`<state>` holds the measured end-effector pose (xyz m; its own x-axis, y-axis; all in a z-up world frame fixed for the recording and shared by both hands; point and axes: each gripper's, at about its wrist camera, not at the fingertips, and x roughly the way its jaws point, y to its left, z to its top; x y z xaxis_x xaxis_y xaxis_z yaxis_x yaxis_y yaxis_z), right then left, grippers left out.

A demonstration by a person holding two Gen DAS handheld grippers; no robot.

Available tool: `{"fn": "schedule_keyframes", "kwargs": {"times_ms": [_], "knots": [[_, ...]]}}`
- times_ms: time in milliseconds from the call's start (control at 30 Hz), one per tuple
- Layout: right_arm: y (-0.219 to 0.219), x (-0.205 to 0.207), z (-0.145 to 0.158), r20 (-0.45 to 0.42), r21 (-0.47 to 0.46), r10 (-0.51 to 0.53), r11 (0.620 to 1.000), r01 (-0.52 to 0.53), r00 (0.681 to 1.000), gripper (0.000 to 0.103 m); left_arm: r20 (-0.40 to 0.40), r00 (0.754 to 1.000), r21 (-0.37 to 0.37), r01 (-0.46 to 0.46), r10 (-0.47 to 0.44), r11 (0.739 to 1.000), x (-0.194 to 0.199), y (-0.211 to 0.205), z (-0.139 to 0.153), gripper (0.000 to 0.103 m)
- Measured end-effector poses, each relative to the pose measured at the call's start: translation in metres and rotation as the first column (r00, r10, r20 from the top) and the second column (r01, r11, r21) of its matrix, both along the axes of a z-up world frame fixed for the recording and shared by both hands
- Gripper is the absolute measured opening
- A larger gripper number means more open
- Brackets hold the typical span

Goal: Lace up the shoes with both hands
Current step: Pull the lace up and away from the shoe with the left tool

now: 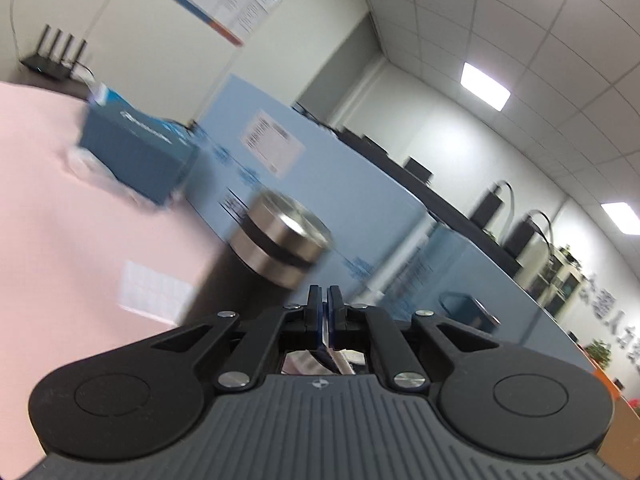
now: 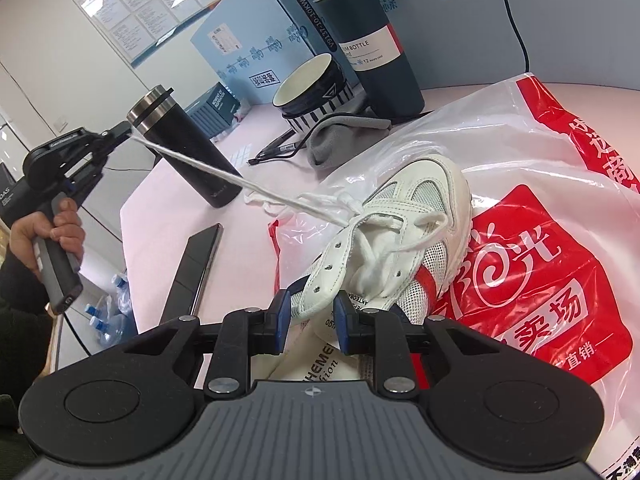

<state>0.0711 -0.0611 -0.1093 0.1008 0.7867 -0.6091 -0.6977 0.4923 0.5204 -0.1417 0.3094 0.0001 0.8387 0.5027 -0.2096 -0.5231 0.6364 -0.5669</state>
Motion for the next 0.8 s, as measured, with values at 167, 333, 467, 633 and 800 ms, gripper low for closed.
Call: {"fn": "schedule_keyframes", "kwargs": {"times_ms": [167, 333, 467, 633, 800], "knots": [[0.001, 0.000, 0.000, 0.000, -0.005, 0.000, 1.000, 0.000, 1.000, 0.021, -0.040, 0.996, 0.032, -0.083, 0.085, 0.996, -0.027, 0.018, 0.007, 0.002], [0.002, 0.000, 0.001, 0.002, -0.011, -0.002, 1.000, 0.002, 1.000, 0.021, -0.082, 0.987, 0.042, -0.136, 0.139, 0.990, -0.043, 0.022, 0.004, 0.002], [0.002, 0.000, 0.001, 0.002, -0.012, -0.004, 1.000, 0.004, 1.000, 0.021, -0.095, 0.972, 0.008, -0.215, 0.215, 0.977, -0.056, 0.027, -0.003, 0.002], [0.002, -0.001, 0.001, 0.002, -0.013, -0.007, 1.000, 0.007, 1.000, 0.021, -0.145, 0.964, -0.002, -0.223, 0.221, 0.975, -0.065, 0.029, -0.011, 0.002], [0.002, -0.001, 0.001, 0.002, -0.015, -0.010, 1.000, 0.010, 1.000, 0.021, -0.195, 0.937, -0.019, -0.299, 0.290, 0.954, -0.079, 0.035, -0.019, 0.003]]}}
